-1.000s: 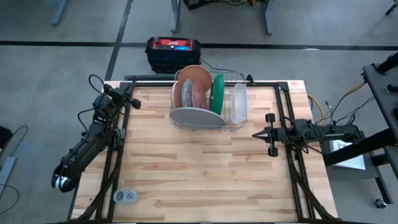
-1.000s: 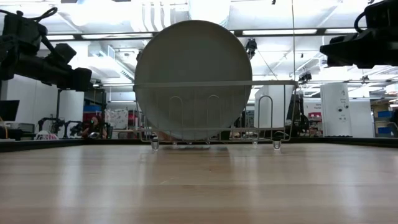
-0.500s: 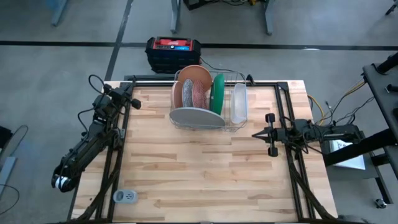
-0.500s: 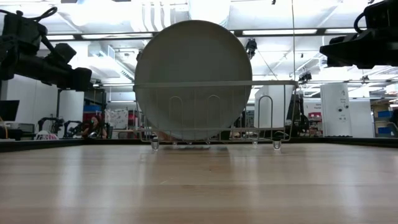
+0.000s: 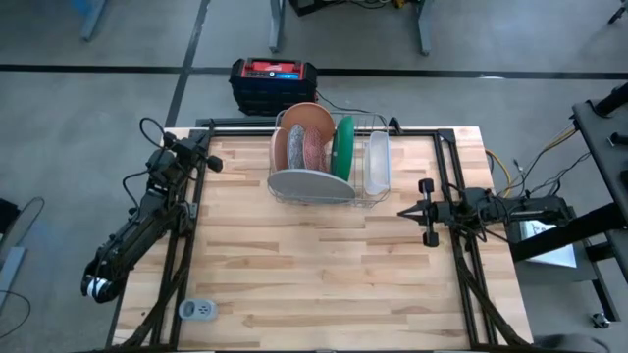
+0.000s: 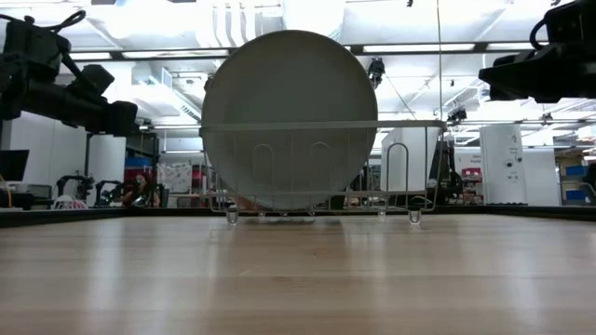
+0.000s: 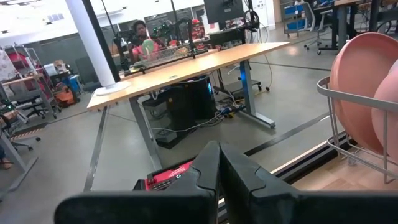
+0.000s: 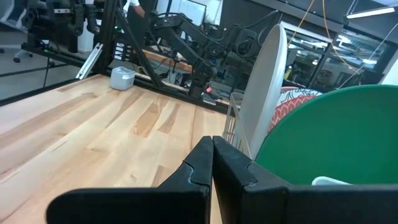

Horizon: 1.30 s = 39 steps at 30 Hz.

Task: Sort dishes
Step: Return to Home Position

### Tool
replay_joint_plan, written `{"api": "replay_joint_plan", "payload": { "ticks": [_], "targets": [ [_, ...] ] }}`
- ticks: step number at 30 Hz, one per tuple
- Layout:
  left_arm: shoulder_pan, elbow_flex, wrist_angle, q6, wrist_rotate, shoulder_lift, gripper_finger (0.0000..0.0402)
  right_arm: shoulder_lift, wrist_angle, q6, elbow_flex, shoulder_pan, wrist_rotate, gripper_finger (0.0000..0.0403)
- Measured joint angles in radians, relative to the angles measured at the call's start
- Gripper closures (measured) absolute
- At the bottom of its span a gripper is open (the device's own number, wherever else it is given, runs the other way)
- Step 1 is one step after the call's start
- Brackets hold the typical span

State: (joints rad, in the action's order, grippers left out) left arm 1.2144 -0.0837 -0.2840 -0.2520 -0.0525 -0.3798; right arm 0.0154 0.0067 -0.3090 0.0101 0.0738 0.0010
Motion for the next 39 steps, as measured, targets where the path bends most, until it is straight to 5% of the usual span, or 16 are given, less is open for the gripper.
{"api": "replay_joint_plan", "payload": {
  "ticks": [39],
  "targets": [
    [0.0,0.0,0.0,0.0,0.0,0.0,0.0401,0.0,0.0,0.02,0.0,0.0,0.0,0.0403]
  ]
}}
